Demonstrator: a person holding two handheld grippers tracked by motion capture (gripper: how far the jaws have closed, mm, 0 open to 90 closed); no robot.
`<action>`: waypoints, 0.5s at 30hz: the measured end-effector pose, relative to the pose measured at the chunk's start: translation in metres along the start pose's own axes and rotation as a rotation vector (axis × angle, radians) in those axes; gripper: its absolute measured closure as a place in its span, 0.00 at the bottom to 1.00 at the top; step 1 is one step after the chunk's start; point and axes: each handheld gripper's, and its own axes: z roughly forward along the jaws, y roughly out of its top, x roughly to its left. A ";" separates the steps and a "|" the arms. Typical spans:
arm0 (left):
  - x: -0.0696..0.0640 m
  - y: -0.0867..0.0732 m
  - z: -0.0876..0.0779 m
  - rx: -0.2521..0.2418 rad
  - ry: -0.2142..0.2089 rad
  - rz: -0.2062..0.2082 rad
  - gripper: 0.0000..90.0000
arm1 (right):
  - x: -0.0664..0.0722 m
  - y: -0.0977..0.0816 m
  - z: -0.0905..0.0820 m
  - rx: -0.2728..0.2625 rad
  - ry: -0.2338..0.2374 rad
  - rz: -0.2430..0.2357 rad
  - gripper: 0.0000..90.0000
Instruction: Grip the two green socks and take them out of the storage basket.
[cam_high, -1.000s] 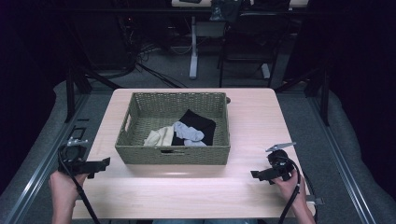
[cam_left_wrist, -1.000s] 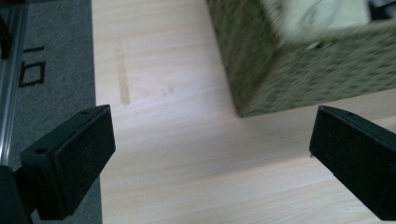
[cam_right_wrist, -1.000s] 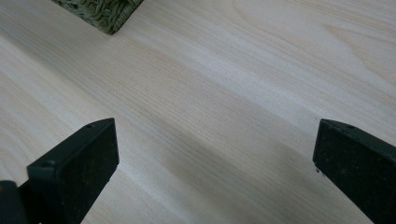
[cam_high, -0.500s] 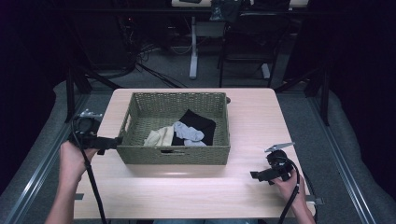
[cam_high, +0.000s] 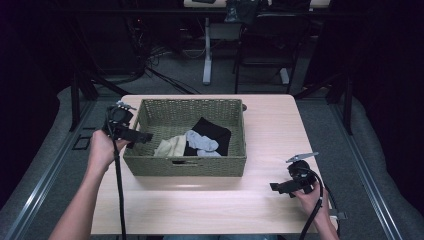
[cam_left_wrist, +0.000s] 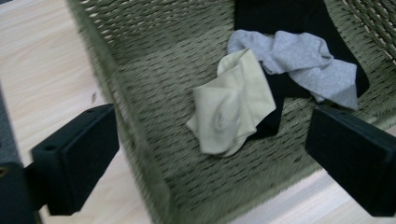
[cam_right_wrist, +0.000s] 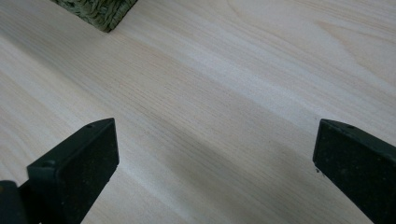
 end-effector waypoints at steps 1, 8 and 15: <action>0.000 0.000 0.000 0.000 0.000 0.000 0.06 | 0.000 0.000 0.000 0.000 0.000 0.000 0.00; -0.007 0.017 0.027 0.054 -0.019 0.021 0.07 | -0.001 -0.001 -0.002 -0.001 -0.013 -0.002 0.00; -0.008 0.027 0.051 0.124 -0.025 0.023 0.03 | -0.001 -0.002 -0.002 0.003 -0.012 0.003 0.00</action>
